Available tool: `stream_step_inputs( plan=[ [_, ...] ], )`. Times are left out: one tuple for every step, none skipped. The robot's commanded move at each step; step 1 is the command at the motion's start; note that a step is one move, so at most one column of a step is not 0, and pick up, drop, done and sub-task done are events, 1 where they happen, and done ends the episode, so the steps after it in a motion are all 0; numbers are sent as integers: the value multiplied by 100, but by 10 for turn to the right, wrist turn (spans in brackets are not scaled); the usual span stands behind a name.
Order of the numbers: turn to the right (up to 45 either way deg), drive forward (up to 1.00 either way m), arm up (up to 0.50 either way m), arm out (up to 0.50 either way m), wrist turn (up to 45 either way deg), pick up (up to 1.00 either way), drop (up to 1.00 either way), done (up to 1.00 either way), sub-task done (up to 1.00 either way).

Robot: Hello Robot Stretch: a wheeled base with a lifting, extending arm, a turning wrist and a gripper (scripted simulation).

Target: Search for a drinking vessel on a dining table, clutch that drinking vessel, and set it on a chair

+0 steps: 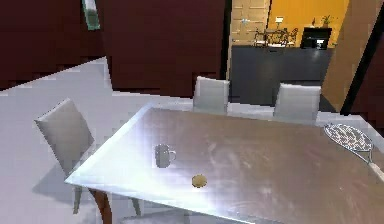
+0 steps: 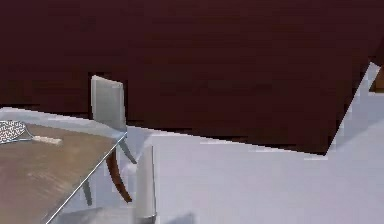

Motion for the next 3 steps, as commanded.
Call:
stream_step_inputs(
  plan=[
    [-450,0,0,0,0,0,0,0,0],
    [-450,0,0,0,0,0,0,0,0],
    [-90,0,0,0,0,0,0,0,0]
  ],
)
